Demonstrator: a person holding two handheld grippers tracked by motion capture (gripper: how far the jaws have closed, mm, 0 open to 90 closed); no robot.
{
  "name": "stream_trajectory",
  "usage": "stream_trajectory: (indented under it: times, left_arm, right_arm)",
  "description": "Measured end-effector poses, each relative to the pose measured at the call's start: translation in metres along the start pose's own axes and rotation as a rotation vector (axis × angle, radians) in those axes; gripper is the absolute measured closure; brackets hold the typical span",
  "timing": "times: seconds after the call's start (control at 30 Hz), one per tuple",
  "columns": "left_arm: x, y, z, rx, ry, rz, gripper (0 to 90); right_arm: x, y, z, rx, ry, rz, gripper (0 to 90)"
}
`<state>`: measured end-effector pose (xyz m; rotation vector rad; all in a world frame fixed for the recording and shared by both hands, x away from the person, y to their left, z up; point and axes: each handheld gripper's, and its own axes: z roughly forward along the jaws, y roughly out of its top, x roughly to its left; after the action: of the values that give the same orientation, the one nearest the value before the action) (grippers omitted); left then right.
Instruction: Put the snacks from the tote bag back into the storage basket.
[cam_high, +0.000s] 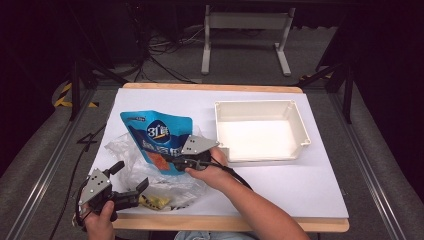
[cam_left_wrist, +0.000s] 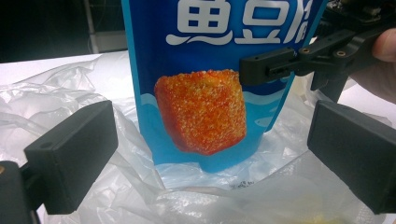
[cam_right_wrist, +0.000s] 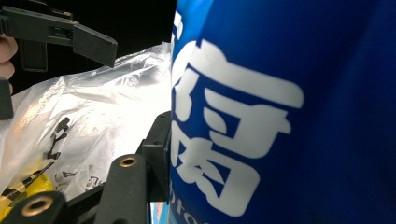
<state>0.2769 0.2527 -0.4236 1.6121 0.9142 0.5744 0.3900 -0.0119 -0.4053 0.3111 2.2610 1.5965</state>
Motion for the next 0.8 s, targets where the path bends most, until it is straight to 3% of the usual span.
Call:
stream_trajectory:
  times: [0.27,0.53,0.8]
  left_arm:
    - [0.001,0.000,-0.001,0.002,-0.002,0.001,2.5]
    - [0.001,0.000,0.000,-0.008,0.001,-0.005,2.5]
    - [0.002,0.000,-0.001,-0.004,0.002,-0.006,2.5]
  right_arm:
    - [-0.001,0.011,-0.004,0.000,0.001,0.000,54.5]
    - [-0.001,0.036,-0.014,-0.044,0.008,-0.025,54.4]
    - [0.000,0.058,-0.022,-0.055,0.023,-0.037,54.5]
